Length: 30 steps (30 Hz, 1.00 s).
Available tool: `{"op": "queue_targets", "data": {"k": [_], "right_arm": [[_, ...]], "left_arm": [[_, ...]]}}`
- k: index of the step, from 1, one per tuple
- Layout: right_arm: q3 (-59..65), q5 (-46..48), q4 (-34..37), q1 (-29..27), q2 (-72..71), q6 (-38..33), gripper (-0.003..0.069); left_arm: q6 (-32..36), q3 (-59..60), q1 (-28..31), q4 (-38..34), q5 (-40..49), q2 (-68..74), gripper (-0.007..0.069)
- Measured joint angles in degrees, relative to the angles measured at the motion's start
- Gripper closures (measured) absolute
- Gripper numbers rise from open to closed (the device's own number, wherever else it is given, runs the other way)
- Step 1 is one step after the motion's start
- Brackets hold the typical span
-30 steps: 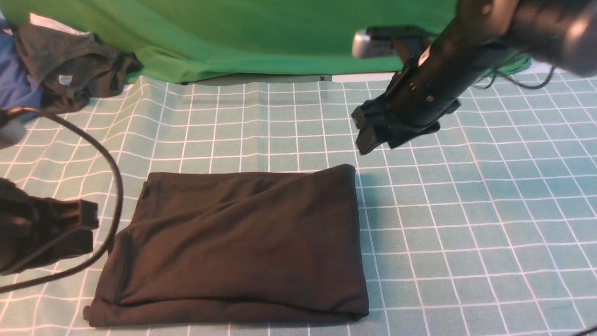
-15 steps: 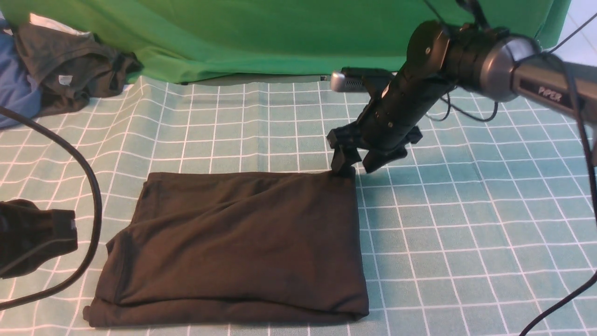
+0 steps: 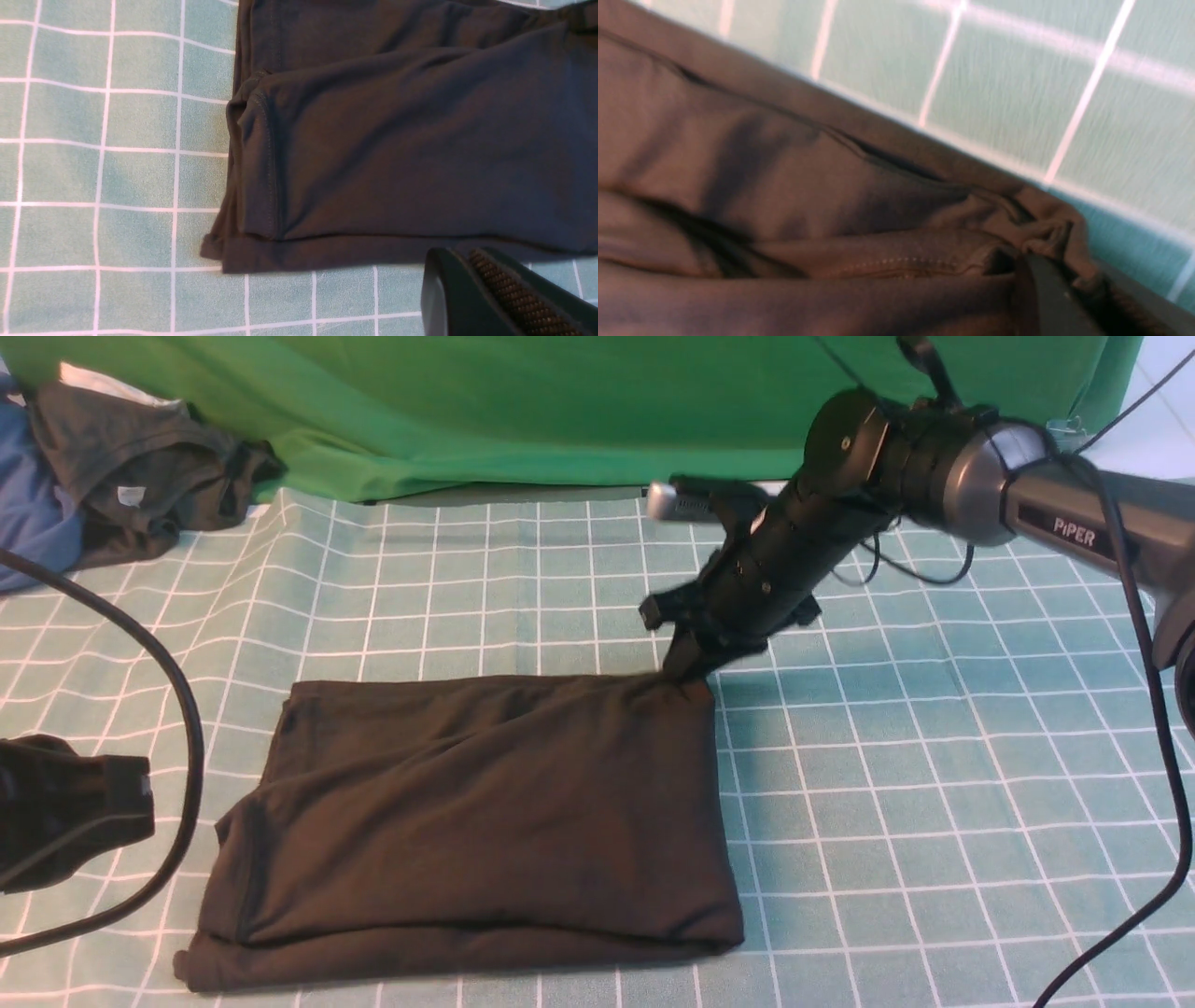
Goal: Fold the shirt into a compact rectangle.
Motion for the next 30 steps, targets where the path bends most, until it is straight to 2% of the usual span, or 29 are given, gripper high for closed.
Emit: {"op": "queue_targets", "data": {"k": [10, 12, 14, 16, 17, 18, 19, 20, 21, 23, 25, 26, 27, 30], "right_arm": [[-3.87, -1.25, -0.72, -8.50, 0.30, 2.56, 0.0600], [-3.87, -1.70, -1.90, -9.39, 0.38, 2.68, 0.0575], [-3.87, -1.91, -3.25, -9.82, 0.38, 2.75, 0.0515], [-4.30, -0.97, -4.39, -10.33, 0.20, 2.75, 0.0391], [-4.37, -0.97, -4.54, -10.42, 0.14, 2.75, 0.0391], [-5.26, 1.33, -6.13, -10.69, -0.40, 2.75, 0.0285], [-5.42, 1.62, -6.35, -10.79, -0.62, 2.75, 0.0275], [-7.12, 4.83, -9.09, -10.88, -1.67, 2.75, 0.0215], [-7.34, 5.23, -9.46, -10.95, -2.05, 2.75, 0.0213], [-9.88, 10.17, -14.28, -10.95, -4.81, 2.75, 0.0251], [-10.94, 12.78, -17.84, -10.95, -8.65, 2.75, 0.0396], [-11.12, 13.52, -18.79, -11.06, -11.54, 2.67, 0.0501], [-11.12, 13.67, -19.18, -11.13, -13.55, 2.62, 0.0557], [-10.52, 13.46, -19.40, -11.25, -21.41, 2.52, 0.0615]], "left_arm": [[0.00, 0.00, 0.00, 0.00, 0.07, 0.00, 0.0613], [0.00, 0.00, 0.00, 0.00, 0.07, 0.00, 0.0613], [0.00, 0.00, 0.00, 0.00, 0.07, 0.00, 0.0613], [0.00, 0.00, 0.00, 0.00, 0.07, 0.00, 0.0613], [0.00, 0.00, 0.00, 0.00, 0.07, 0.00, 0.0613], [0.00, 0.00, 0.00, 0.00, 0.07, 0.00, 0.0613], [0.00, 0.00, 0.00, 0.00, 0.07, 0.00, 0.0613], [0.00, 0.00, 0.00, 0.00, 0.07, 0.00, 0.0613], [0.00, 0.00, 0.00, 0.00, 0.07, 0.00, 0.0613], [0.00, 0.00, 0.00, 0.14, -0.08, 0.00, 0.0613], [0.00, 0.00, 0.00, 0.30, -0.58, 0.00, 0.0613], [0.00, 0.00, 0.00, 0.30, -0.86, 0.00, 0.0613], [0.00, 0.00, 0.00, 0.37, -1.00, 0.00, 0.0613], [0.64, 0.00, 0.00, 0.45, -1.00, 0.00, 0.0613]]}}
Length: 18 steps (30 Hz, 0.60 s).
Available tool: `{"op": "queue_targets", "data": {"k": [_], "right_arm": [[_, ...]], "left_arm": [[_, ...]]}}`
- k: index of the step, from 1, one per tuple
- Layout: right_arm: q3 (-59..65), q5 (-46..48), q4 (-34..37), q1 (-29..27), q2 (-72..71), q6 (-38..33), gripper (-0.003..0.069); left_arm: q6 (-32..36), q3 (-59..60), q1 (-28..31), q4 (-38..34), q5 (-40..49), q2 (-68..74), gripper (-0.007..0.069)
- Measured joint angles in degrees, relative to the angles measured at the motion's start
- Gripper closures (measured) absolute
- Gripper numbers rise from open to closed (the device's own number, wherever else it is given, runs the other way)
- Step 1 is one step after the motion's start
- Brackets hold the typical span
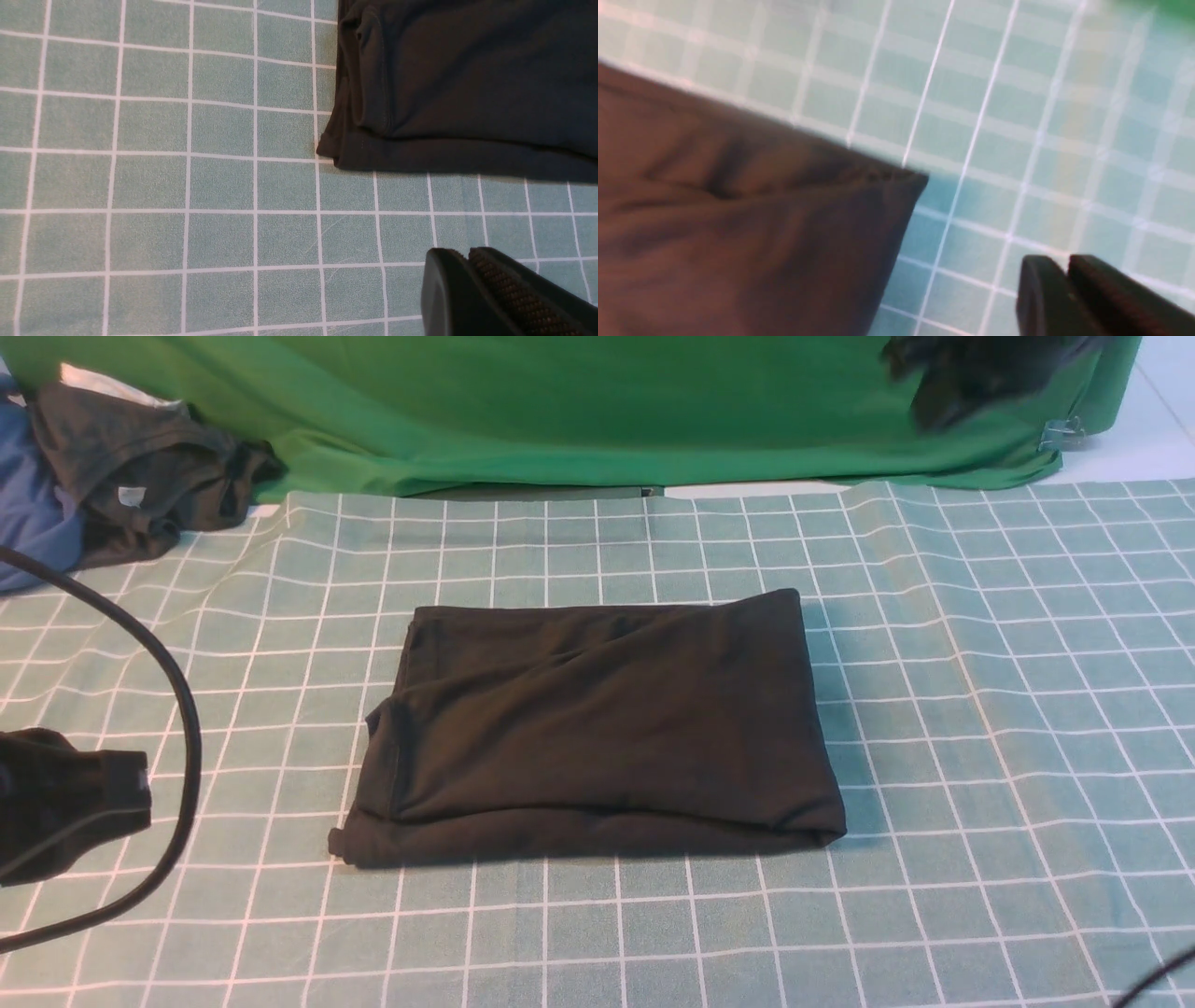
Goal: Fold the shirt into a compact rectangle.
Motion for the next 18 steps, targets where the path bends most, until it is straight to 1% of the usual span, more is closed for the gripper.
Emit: {"op": "queue_targets", "data": {"k": [4, 8, 16, 18], "right_arm": [[3.84, -2.39, -0.06, 0.07, -12.01, -0.36, 0.0631], [13.23, -9.42, -0.05, 0.78, -26.18, -1.23, 0.0631], [49.58, -38.20, -0.23, 1.34, -60.16, -3.24, 0.0634], [61.23, -45.67, -0.30, 1.34, -69.88, -4.38, 0.0634]], "left_arm": [[0.46, 0.00, 0.00, 0.44, 0.18, 0.00, 0.0613], [0.88, 0.00, 0.00, 0.93, 0.18, 0.00, 0.0613], [1.90, 0.00, 0.00, 0.93, 0.05, 0.00, 0.0613], [1.90, 0.00, 0.00, 0.67, -0.51, 0.00, 0.0613]]}}
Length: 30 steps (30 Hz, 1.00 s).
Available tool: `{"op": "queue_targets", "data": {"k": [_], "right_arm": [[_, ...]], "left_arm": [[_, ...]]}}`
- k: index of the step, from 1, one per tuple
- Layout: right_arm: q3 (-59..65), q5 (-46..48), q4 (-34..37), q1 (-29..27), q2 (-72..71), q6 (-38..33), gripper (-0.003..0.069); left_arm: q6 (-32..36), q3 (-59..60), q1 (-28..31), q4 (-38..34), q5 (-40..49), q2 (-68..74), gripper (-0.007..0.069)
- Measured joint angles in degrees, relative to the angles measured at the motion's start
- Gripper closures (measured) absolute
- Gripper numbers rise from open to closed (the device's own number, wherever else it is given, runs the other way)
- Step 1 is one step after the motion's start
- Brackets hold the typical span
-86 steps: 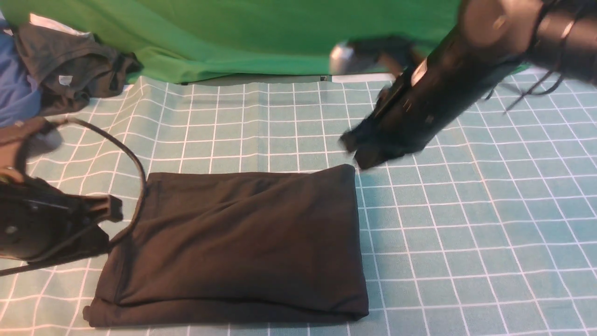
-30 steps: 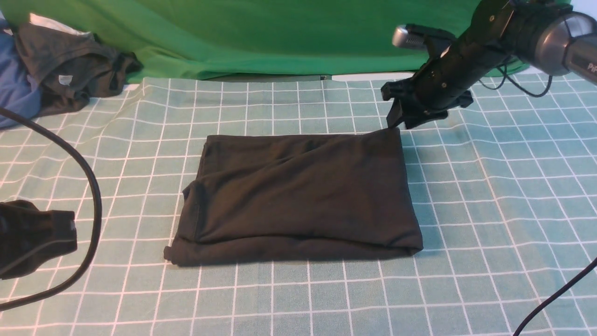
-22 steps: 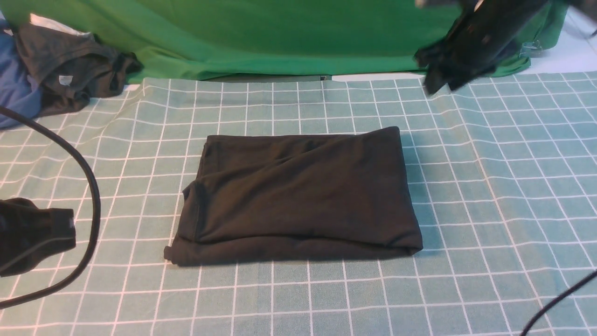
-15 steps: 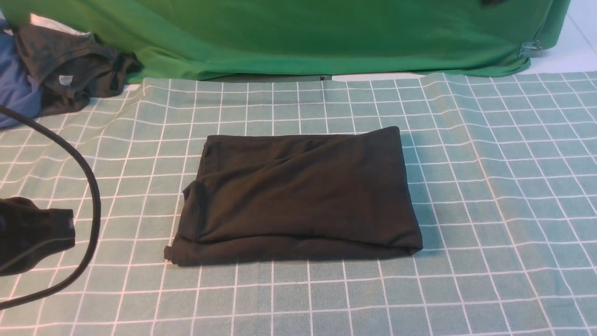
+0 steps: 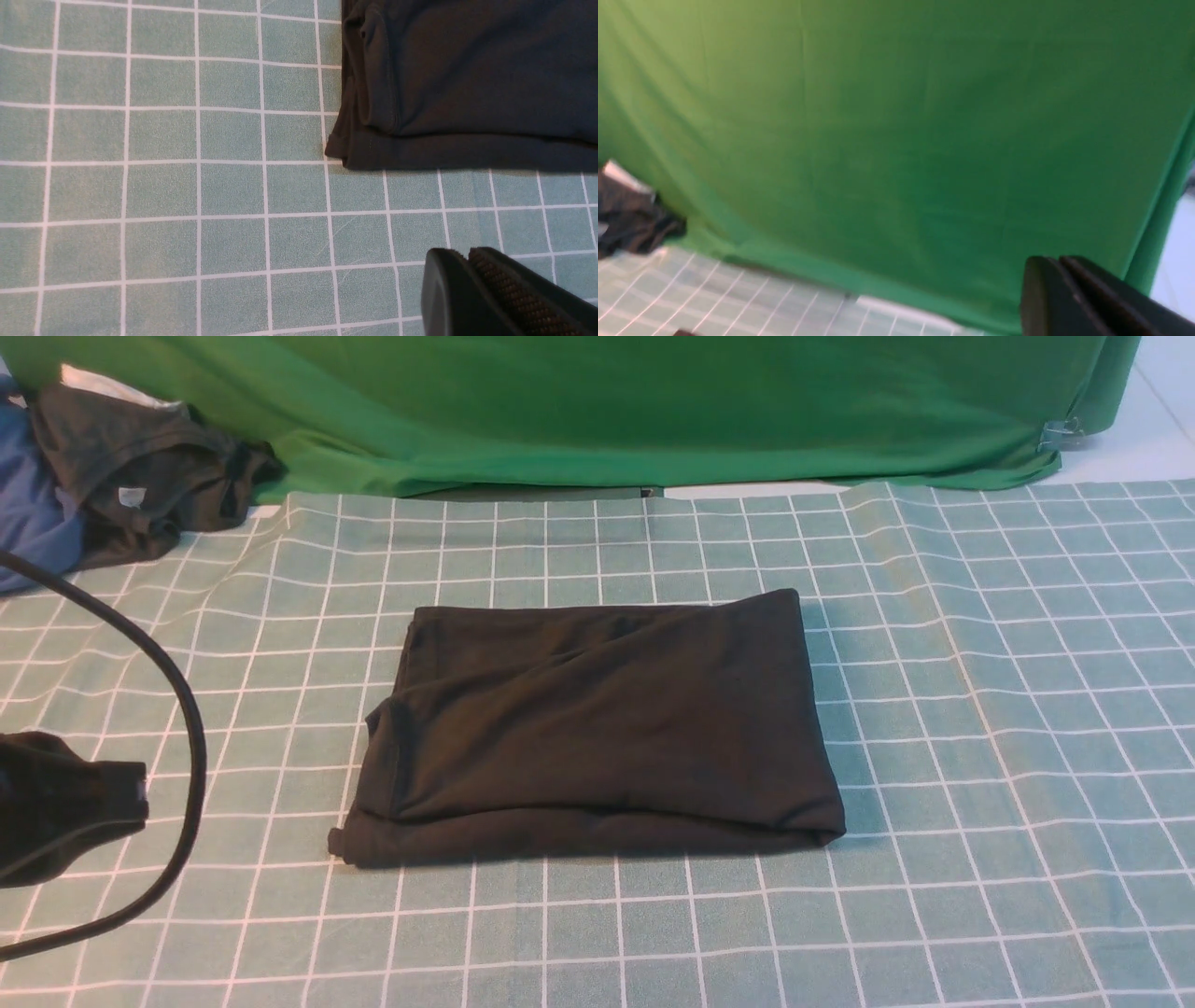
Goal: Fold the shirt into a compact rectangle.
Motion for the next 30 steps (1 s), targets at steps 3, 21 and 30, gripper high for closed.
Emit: {"op": "queue_targets", "data": {"k": [3, 21, 30], "right_arm": [[13.77, -9.38, -0.11, 0.00, -10.92, -0.82, 0.0634], [35.74, -26.51, -0.20, 0.00, -36.46, -0.45, 0.0576], [35.79, -25.52, -0.20, 0.00, -36.46, -0.35, 0.0545]], "left_arm": [[0.17, 0.00, 0.00, -0.75, -1.17, 0.00, 0.0613], [2.49, 3.07, 0.00, -2.90, -6.59, -13.26, 0.0613], [3.60, 9.43, 0.00, -6.34, -10.62, -29.01, 0.0613]]}}
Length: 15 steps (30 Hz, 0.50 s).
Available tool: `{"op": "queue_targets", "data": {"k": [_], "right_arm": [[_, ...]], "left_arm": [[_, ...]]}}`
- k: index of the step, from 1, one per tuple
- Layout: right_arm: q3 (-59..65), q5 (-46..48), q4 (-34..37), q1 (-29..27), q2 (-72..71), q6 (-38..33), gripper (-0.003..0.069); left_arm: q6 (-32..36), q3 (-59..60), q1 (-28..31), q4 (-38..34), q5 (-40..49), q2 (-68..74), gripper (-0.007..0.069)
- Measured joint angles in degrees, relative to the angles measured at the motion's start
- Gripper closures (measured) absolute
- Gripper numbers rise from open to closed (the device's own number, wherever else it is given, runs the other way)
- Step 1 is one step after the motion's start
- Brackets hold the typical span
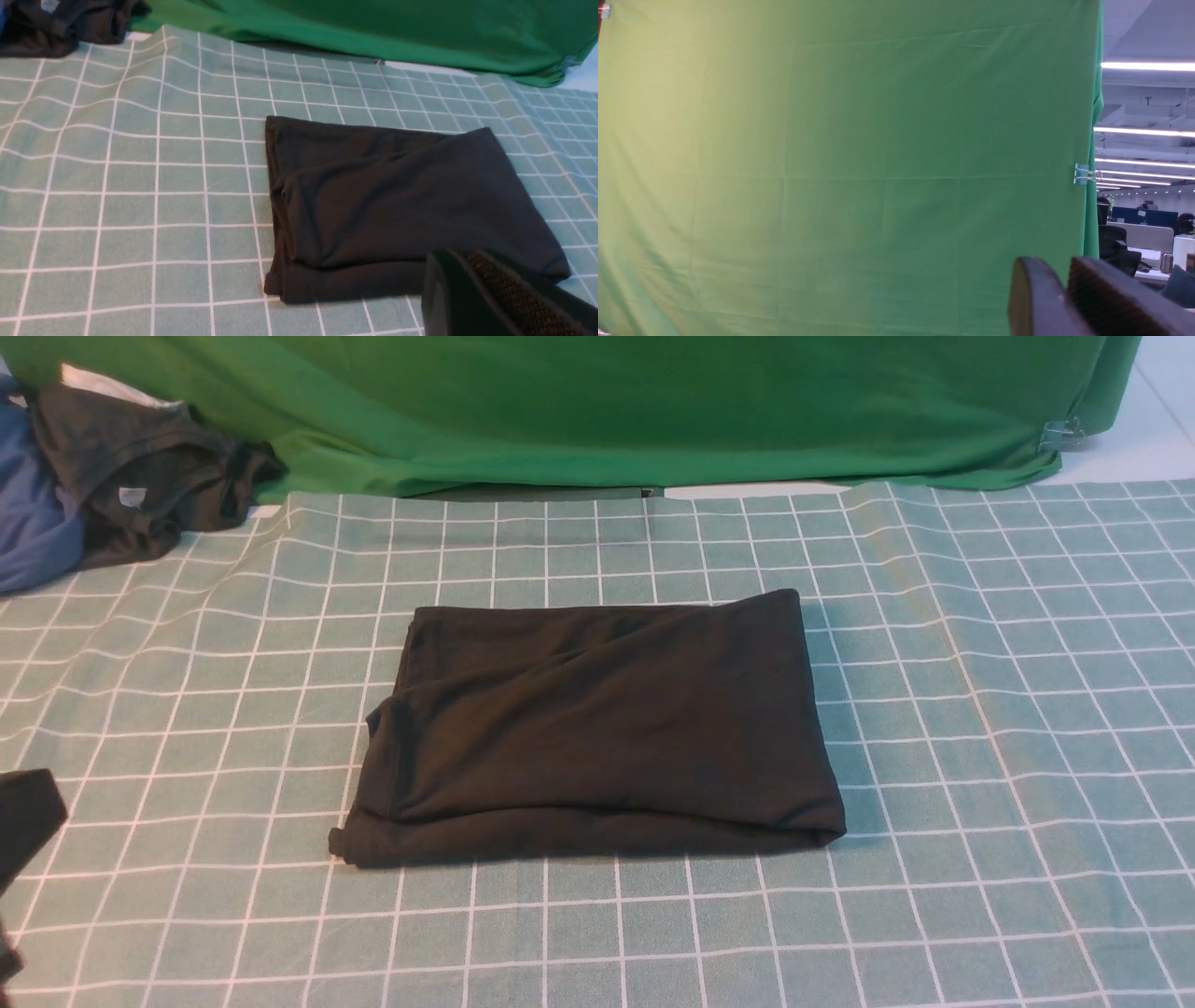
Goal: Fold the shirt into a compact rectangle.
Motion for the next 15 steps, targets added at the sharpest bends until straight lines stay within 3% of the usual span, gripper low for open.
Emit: {"op": "queue_targets", "data": {"k": [9, 15], "right_arm": [[0.00, 0.04, 0.00, 0.00, 0.00, -0.05, 0.0531], [0.00, 0.04, 0.00, 0.00, 0.00, -0.05, 0.0528]], "left_arm": [[0.70, 0.25, 0.00, 0.10, -0.49, -1.83, 0.0612], [3.30, 0.67, 0.00, 0.43, -7.22, -1.83, 0.0612]]}}
